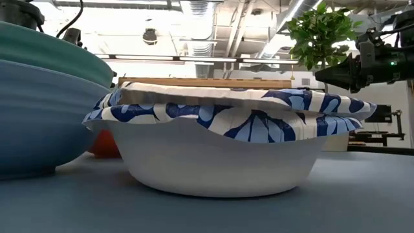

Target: Place and stack bowls onto a shelf

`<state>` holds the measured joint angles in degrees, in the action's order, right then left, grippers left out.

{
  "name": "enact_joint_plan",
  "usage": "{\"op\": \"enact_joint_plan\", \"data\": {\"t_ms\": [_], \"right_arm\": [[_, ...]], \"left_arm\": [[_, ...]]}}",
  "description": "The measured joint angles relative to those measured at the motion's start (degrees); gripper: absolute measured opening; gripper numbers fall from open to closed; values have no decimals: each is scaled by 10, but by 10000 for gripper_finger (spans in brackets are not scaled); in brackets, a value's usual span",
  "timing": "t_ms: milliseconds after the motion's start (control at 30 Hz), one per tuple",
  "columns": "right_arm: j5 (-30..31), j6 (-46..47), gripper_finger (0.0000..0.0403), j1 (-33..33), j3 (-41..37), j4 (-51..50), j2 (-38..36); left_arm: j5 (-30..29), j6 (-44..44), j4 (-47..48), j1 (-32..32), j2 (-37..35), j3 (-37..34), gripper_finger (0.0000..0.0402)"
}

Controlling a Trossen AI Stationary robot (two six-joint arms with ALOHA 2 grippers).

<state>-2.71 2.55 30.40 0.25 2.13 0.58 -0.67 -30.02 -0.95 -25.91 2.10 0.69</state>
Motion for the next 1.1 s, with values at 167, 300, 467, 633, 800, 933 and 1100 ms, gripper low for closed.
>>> {"op": "enact_joint_plan", "data": {"t_ms": [167,300,467,633,800,933,1100], "right_arm": [[0,0,143,0,0,0,0],[0,0,143,0,0,0,0],[6,0,143,0,0,0,0],[9,0,143,0,0,1,0],[9,0,143,0,0,1,0],[10,0,143,0,0,1,0],[11,0,143,0,0,0,0]], "left_arm": [[0,0,0,0,0,0,151],[0,0,0,0,0,0,151],[0,0,0,0,0,0,151],[0,0,0,0,0,0,151],[0,0,0,0,0,0,151],[0,0,0,0,0,0,151],[0,0,0,0,0,0,151]]}}
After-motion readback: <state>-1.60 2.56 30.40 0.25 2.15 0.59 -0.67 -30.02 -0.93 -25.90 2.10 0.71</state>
